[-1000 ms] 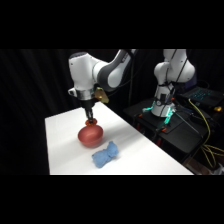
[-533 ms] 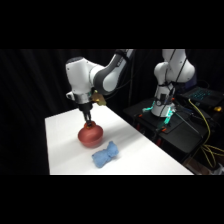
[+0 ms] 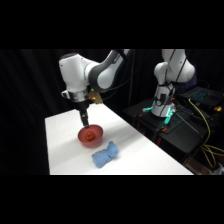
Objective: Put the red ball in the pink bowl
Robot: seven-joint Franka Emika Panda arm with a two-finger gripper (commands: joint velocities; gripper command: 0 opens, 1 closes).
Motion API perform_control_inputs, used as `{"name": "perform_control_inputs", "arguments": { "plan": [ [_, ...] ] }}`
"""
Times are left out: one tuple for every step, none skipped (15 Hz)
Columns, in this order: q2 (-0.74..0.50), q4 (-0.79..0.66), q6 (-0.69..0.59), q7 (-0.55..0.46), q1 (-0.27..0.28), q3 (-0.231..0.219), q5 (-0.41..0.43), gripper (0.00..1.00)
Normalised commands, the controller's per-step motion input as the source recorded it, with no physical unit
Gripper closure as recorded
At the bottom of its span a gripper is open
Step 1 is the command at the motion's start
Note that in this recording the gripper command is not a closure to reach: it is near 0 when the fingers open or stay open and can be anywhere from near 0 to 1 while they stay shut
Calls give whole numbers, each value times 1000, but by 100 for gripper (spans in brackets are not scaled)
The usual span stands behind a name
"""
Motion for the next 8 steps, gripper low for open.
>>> {"name": "perform_control_inputs", "arguments": {
  "plan": [
    [-186,301,-454,-142,36,17,63,0],
    [-233,314,-485,-134,39,14,50,0],
    [-254,319,-508,-140,38,13,33,0],
    [-276,335,-546,-133,38,6,6,0],
    [-249,334,-506,-137,29,7,-4,0],
    [-220,350,-467,-160,17,12,-9,0],
    [-168,356,-417,-162,10,14,-16,0],
    [-114,338,-368,-188,-5,20,-7,0]
  ]
}}
